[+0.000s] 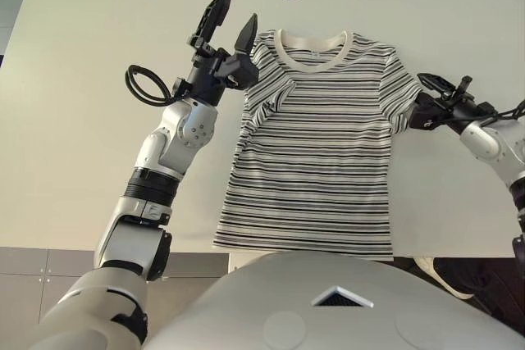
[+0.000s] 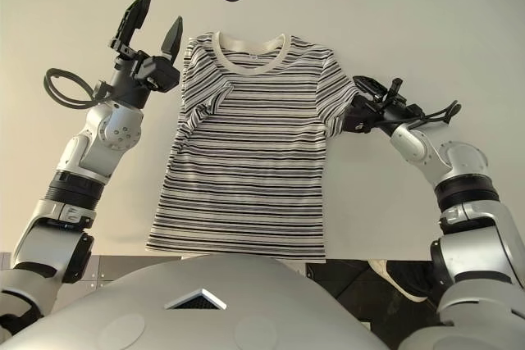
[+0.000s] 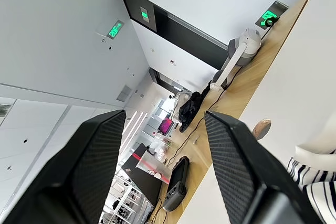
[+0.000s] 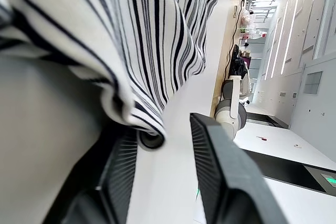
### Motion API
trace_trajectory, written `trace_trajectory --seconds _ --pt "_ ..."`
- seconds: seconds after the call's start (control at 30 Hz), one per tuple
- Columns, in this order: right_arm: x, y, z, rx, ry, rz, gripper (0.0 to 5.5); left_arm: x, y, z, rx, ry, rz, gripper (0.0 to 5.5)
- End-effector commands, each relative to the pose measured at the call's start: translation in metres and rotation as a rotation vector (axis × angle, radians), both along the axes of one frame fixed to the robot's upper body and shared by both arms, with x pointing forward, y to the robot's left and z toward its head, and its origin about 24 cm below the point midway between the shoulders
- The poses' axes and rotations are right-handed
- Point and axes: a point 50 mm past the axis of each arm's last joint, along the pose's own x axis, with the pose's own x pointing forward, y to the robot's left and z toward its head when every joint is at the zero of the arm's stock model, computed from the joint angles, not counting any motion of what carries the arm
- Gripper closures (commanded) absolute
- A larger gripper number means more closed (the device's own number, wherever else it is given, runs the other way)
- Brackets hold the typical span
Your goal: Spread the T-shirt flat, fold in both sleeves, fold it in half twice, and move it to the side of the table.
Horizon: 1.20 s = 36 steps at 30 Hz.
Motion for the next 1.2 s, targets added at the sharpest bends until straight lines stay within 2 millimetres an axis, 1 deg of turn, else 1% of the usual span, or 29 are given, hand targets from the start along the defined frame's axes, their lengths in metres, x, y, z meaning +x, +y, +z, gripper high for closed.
trace_trajectory --seconds 0.03,0.17,0.23,0.37,0.47,0.6,0.73,0.83,0.97,1.03,1.2 --pt "-0.005 0.0 -0.011 -0.023 0.057 0.01 4.49 -0.001 -0.002 -0.001 0.016 0.008 -0.018 2.7" --pt "-0.006 -0.002 -0.013 -0.015 0.061 0.0 5.18 -0.002 -0.004 -0.001 0.017 0.008 -0.028 2.7" --pt "-0.007 -0.003 -0.014 -0.01 0.061 -0.004 5.36 -0.002 -0.005 -0.001 0.016 0.008 -0.031 2.7" --pt "-0.009 -0.004 -0.013 0.012 0.047 -0.01 5.36 -0.003 -0.006 -0.001 0.013 0.009 -0.036 2.7" --pt "-0.01 -0.001 -0.009 0.06 0.011 -0.008 5.36 -0.004 -0.006 -0.001 0.014 0.011 -0.038 2.7" --pt "-0.007 0.01 0.008 0.199 -0.112 0.001 5.36 -0.004 -0.005 -0.001 0.01 0.011 -0.035 2.7" --pt "-0.004 0.019 0.025 0.265 -0.23 0.022 5.36 -0.004 -0.004 -0.003 0.016 0.013 -0.032 2.7" --pt "-0.004 0.025 0.032 0.277 -0.259 0.038 5.36 -0.005 -0.005 -0.005 0.022 0.018 -0.032 2.7" --pt "-0.003 0.029 0.03 0.256 -0.251 0.052 5.36 -0.006 -0.007 -0.007 0.025 0.022 -0.034 2.7" --pt "-0.003 0.037 0.027 0.243 -0.234 0.082 5.36 -0.007 -0.008 -0.008 0.025 0.025 -0.037 2.7" --pt "-0.001 0.072 0.022 0.242 -0.193 0.198 5.36 -0.008 -0.011 -0.011 0.027 0.038 -0.042 2.7"
